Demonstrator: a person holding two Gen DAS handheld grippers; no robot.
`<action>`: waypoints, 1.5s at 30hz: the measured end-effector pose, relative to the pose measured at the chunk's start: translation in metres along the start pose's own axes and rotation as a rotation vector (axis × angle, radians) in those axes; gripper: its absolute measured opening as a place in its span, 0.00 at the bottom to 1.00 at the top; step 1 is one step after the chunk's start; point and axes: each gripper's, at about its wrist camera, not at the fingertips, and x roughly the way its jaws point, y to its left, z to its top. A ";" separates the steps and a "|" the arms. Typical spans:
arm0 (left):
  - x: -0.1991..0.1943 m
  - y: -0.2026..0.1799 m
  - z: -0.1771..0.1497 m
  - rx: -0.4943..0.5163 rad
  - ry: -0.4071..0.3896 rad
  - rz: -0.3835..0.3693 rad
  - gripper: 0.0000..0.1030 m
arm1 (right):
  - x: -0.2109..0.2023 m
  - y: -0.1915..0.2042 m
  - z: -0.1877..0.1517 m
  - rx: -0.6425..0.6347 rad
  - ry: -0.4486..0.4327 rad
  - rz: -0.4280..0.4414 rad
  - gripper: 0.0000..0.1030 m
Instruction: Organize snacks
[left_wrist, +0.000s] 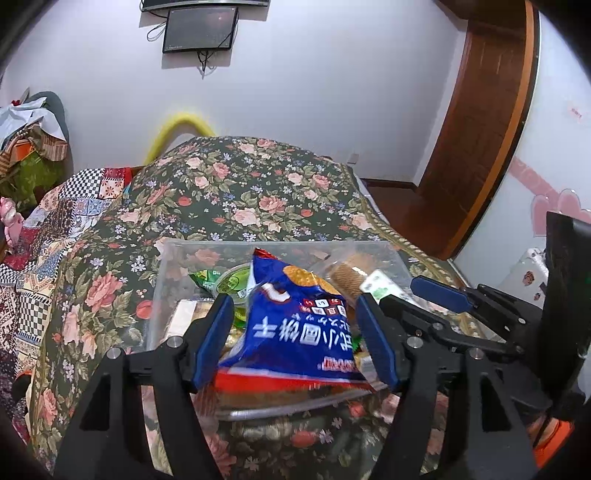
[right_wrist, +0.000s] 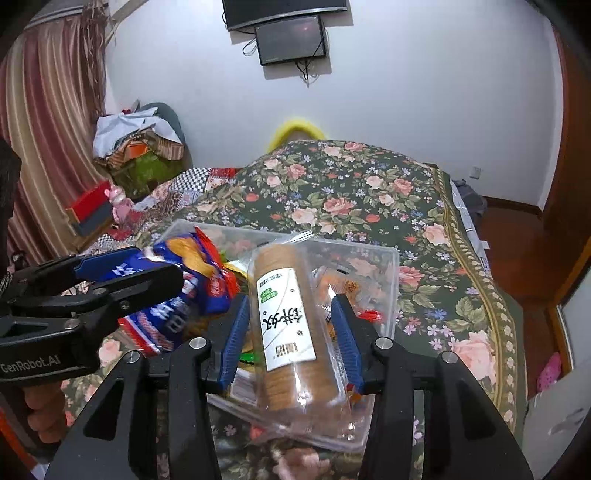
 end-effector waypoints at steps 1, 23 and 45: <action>-0.007 0.000 0.000 0.002 -0.007 -0.004 0.66 | -0.002 0.000 0.001 -0.002 -0.001 0.001 0.41; -0.214 -0.018 -0.018 0.055 -0.367 0.080 0.78 | -0.181 0.053 0.001 0.014 -0.310 -0.026 0.80; -0.238 -0.027 -0.039 0.070 -0.420 0.132 1.00 | -0.200 0.069 -0.016 0.012 -0.381 -0.132 1.00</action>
